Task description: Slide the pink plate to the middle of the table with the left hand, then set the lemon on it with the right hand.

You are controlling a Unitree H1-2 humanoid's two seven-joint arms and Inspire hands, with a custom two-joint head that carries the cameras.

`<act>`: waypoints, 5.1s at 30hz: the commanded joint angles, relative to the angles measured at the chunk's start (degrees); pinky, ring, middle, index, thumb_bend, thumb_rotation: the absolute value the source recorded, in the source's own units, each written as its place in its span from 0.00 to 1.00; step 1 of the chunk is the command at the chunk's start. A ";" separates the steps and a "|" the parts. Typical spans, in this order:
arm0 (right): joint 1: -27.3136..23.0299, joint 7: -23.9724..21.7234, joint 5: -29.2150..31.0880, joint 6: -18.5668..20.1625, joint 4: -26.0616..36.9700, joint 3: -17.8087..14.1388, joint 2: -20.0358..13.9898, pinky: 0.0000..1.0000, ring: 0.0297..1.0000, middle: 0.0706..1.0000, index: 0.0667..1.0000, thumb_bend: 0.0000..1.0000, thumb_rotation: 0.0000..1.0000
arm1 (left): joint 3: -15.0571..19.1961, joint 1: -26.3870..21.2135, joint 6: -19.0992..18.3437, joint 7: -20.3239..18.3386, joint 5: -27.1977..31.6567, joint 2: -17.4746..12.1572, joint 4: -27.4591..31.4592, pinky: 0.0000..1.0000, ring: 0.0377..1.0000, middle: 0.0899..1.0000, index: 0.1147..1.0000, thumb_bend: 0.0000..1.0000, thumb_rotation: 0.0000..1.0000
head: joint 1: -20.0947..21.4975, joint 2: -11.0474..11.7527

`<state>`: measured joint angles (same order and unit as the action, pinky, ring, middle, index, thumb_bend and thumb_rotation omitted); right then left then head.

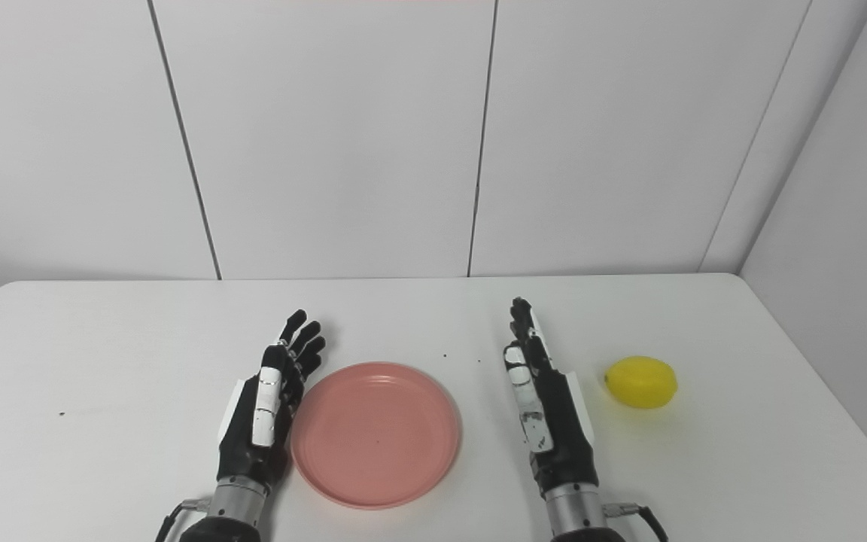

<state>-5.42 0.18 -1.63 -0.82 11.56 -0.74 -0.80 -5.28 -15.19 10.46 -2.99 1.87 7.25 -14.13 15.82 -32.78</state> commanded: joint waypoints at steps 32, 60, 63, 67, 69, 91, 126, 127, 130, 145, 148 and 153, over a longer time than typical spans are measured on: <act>-1.41 4.02 -4.12 2.16 11.89 -7.45 -3.47 1.00 1.00 0.96 0.97 0.74 1.00 | -0.11 1.46 0.97 0.50 -2.34 -1.69 -2.66 0.94 0.92 0.93 0.93 0.78 1.00 | 0.63 -0.67; -2.39 7.17 -14.91 10.13 12.83 -10.11 -5.27 0.97 0.97 0.94 0.94 0.68 0.81 | 0.64 1.84 -2.29 0.19 -2.48 -2.53 0.16 0.94 0.93 0.93 0.93 0.75 1.00 | 6.06 -0.67; -2.31 7.57 -18.10 12.60 12.85 -9.99 -5.41 0.94 0.95 0.93 0.94 0.70 0.72 | 0.96 2.03 -2.76 -0.56 -1.43 -3.11 0.25 0.93 0.93 0.93 0.93 0.76 1.00 | 8.49 -0.19; -2.34 7.93 -18.08 13.04 12.08 -10.10 -4.74 0.90 0.93 0.93 0.94 0.75 0.51 | 1.40 1.90 -2.05 -1.38 -0.21 -3.99 -0.93 0.91 0.92 0.92 0.92 0.78 1.00 | 11.77 0.46; -2.47 8.44 -18.81 12.88 11.15 -9.95 -4.60 0.91 0.93 0.93 0.94 0.77 0.47 | 1.64 1.97 -2.24 -1.67 0.28 -4.38 -1.06 0.91 0.92 0.92 0.92 0.78 1.00 | 13.25 0.66; -5.50 6.78 -35.59 26.19 8.73 -5.59 -8.53 0.79 0.91 0.96 0.95 0.89 0.32 | 2.60 0.86 0.65 -4.57 3.21 -5.97 -5.78 0.88 0.89 0.90 0.90 0.81 1.00 | 14.49 -0.55; -10.99 -1.60 -43.35 27.69 -6.67 -8.78 -13.07 0.61 0.75 0.87 0.85 0.84 0.00 | 2.25 1.63 -0.11 -5.16 3.47 -5.77 -4.04 0.89 0.90 0.91 0.91 0.81 1.00 | 14.46 -0.89; -10.91 -1.62 -43.03 27.69 -6.88 -8.64 -13.05 0.61 0.74 0.87 0.85 0.83 0.00 | 2.25 1.69 -0.15 -5.05 3.39 -5.73 -3.89 0.89 0.90 0.91 0.91 0.81 1.00 | 14.43 -1.07; -10.80 -1.31 -42.46 27.67 -7.49 -8.07 -13.12 0.56 0.70 0.86 0.84 0.82 0.00 | 2.26 1.79 -0.29 -4.87 3.31 -5.60 -3.57 0.88 0.90 0.91 0.91 0.80 1.00 | 14.43 -1.07; -9.61 5.48 -40.62 26.87 -10.01 -4.72 -13.38 0.32 0.35 0.43 0.53 0.51 0.00 | 2.09 2.24 -1.93 -4.87 3.30 -5.50 -1.69 0.89 0.91 0.91 0.91 0.80 1.00 | 14.22 -1.43; -9.51 6.90 -40.43 26.84 -10.42 -4.48 -13.22 0.26 0.37 0.46 0.47 0.52 0.00 | 2.09 2.31 -1.81 -5.08 3.45 -5.54 -1.75 0.89 0.91 0.92 0.92 0.80 1.00 | 14.21 -1.59; -9.45 8.73 -40.09 26.98 -10.89 -4.22 -12.78 0.19 0.37 0.46 0.45 0.52 0.00 | 2.02 2.42 -1.92 -4.96 3.28 -5.50 -1.38 0.89 0.91 0.92 0.92 0.80 1.00 | 14.17 -1.64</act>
<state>-14.00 6.72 -41.68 26.82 0.20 -4.97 -13.01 -3.29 -15.80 8.67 -7.81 5.16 2.07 -14.17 30.06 -34.45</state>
